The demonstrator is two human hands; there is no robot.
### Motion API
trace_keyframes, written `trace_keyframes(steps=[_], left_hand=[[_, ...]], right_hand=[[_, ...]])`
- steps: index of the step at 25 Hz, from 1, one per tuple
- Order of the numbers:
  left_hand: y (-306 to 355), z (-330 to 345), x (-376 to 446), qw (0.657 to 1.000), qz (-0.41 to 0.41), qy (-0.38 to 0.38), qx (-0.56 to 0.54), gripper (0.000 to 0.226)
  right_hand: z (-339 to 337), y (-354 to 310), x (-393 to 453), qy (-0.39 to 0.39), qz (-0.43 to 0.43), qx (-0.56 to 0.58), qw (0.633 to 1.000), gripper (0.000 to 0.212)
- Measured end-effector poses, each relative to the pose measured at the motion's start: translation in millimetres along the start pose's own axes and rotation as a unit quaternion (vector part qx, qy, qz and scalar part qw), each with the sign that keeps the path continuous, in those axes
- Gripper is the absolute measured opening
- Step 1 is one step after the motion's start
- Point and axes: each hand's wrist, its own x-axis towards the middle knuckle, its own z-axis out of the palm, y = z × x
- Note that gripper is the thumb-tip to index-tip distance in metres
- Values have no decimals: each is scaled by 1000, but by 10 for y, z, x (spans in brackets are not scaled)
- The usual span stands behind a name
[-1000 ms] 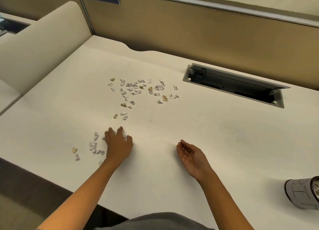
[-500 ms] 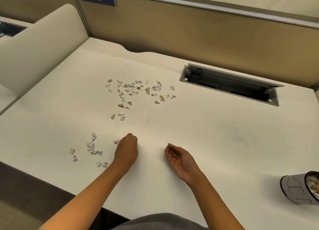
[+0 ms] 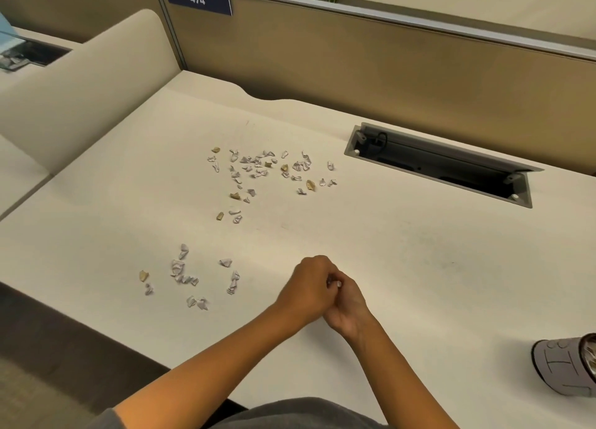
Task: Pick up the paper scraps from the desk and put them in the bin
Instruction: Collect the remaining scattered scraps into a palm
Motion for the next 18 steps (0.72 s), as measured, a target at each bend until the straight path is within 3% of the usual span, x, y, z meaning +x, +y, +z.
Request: trace_keyframes(steps=[6, 12, 15, 18], left_hand=[[-49, 42, -88, 998, 42, 40, -28, 24], [-366, -157, -89, 987, 37, 138, -74, 19], [-731, -330, -77, 973, -31, 224, -43, 28], [-1199, -494, -131, 937, -175, 302, 17, 50]], right_hand=[[-10, -63, -29, -1, 5, 67, 998, 10], [11, -33, -28, 23, -13, 92, 995, 21], [16, -13, -12, 28, -5, 120, 992, 24], [17, 12, -26, 27, -2, 112, 993, 22]])
